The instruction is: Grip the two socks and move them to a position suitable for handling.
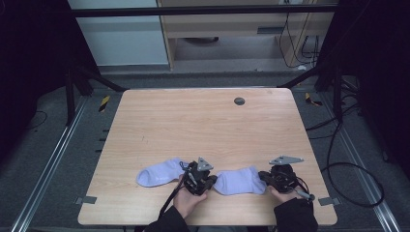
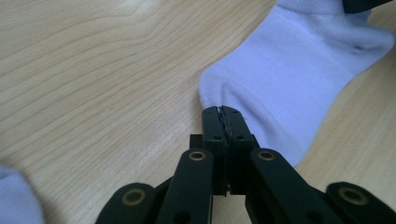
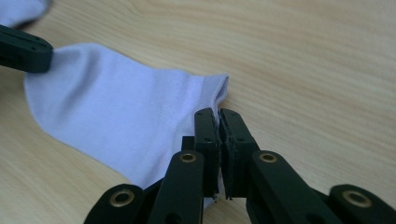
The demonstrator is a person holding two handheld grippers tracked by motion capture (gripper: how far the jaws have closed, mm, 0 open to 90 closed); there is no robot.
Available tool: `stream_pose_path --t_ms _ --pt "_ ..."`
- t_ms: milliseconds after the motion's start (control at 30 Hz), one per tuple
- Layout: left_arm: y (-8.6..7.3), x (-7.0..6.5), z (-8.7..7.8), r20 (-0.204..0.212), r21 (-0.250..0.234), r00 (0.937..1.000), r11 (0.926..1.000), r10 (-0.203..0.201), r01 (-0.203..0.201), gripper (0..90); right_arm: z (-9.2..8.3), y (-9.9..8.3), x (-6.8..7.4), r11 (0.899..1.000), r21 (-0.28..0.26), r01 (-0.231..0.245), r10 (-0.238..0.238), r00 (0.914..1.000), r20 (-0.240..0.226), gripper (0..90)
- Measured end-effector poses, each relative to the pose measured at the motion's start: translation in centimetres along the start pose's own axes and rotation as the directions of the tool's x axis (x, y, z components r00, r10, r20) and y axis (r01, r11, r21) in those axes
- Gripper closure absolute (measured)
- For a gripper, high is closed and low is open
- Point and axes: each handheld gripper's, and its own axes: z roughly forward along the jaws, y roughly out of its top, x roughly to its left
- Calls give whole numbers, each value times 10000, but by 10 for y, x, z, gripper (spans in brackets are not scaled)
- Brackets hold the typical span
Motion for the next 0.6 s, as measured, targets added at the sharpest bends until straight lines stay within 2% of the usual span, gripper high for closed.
stream_pose_path --t_ms 200,300,433,467,600 --pt "-5 4 -24 55 29 10000 10000 60 -60 891 -9 11 22 9981 -538 291 -321 9979 -558 867" --pt "-11 7 -36 -69 153 9998 9997 207 -206 891 -5 15 33 9980 -476 420 -457 9956 -817 868" --pt "-20 16 -49 -191 259 9997 9996 137 -132 891 3 17 42 9982 -366 475 -511 9933 -1037 867" --pt "-23 19 -52 -232 326 9996 9994 136 -128 890 4 17 46 9990 -245 369 -395 9928 -1127 867" --pt "-35 30 -55 -367 521 9993 9986 -6 25 890 14 17 53 9986 -159 503 -520 9892 -1371 865"
